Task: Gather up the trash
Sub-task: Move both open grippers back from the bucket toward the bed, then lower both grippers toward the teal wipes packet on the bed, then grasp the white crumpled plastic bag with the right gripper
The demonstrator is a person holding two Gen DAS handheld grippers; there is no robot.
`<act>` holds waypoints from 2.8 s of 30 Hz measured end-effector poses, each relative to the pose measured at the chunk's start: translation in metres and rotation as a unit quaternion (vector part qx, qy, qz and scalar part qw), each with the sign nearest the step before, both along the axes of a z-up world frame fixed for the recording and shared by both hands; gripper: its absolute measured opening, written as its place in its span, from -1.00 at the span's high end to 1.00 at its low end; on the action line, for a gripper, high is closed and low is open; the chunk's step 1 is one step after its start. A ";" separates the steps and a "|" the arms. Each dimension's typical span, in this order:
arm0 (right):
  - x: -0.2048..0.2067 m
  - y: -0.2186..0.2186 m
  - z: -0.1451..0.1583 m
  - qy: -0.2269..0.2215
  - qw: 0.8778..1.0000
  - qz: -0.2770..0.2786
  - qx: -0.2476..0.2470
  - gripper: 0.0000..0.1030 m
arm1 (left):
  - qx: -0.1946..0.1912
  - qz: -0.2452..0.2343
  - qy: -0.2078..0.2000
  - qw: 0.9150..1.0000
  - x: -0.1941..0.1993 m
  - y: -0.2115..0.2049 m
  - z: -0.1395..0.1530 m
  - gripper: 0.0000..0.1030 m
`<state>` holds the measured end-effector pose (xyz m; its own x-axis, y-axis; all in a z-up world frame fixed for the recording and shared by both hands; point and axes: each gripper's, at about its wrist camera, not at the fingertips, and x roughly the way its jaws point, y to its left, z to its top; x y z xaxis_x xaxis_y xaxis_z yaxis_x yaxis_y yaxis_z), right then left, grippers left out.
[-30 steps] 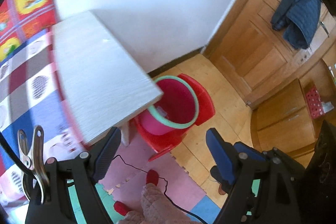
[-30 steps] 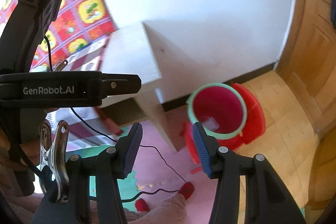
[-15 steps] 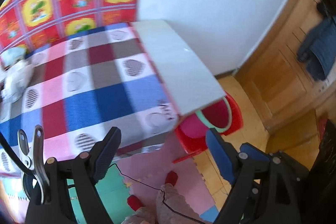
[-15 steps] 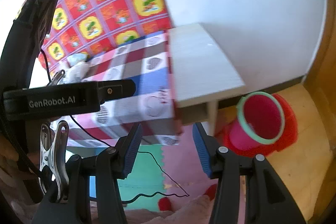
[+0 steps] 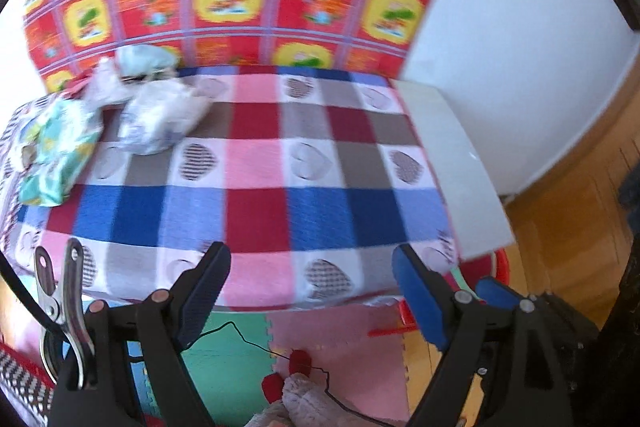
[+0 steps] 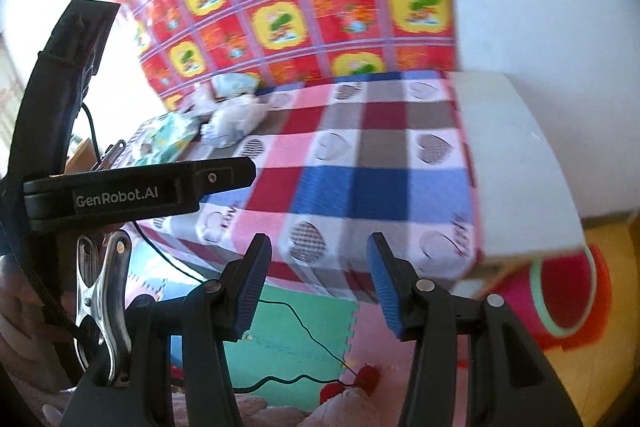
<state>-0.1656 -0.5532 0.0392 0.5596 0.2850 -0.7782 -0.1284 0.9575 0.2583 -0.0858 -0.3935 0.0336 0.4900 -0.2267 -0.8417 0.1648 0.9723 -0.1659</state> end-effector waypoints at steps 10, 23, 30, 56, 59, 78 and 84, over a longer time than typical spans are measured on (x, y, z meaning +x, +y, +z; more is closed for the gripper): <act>0.062 0.034 -0.014 -0.009 0.996 0.084 -0.004 0.01 | 0.007 0.093 -0.008 0.996 0.026 0.056 0.001 -0.67; 0.118 0.094 -0.024 0.003 0.993 0.121 -0.010 0.01 | 0.020 0.120 -0.001 0.993 0.073 0.131 -0.002 -0.67; 0.145 0.131 -0.027 0.011 0.995 0.095 -0.003 0.01 | 0.028 0.101 0.008 0.994 0.102 0.176 -0.009 -0.67; 0.221 0.218 -0.062 0.062 0.998 0.028 -0.010 -0.20 | 0.030 0.169 0.064 0.983 0.164 0.350 -0.065 -0.68; 0.229 0.215 -0.070 0.073 0.997 0.013 -0.001 -0.29 | 0.034 0.171 0.077 0.982 0.168 0.359 -0.076 -0.69; 0.275 0.213 -0.110 0.100 0.994 -0.035 0.014 -0.42 | 0.004 0.166 0.126 0.978 0.188 0.360 -0.127 -0.71; 0.281 0.216 -0.118 0.091 0.995 -0.046 0.013 -0.42 | 0.002 0.175 0.118 0.977 0.187 0.358 -0.128 -0.68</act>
<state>0.1159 -0.3370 -0.0788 0.4353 0.2608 -0.8617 0.0100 0.9557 0.2943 0.1015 -0.0354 -0.0943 0.3295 -0.0769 -0.9410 -0.2210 0.9627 -0.1560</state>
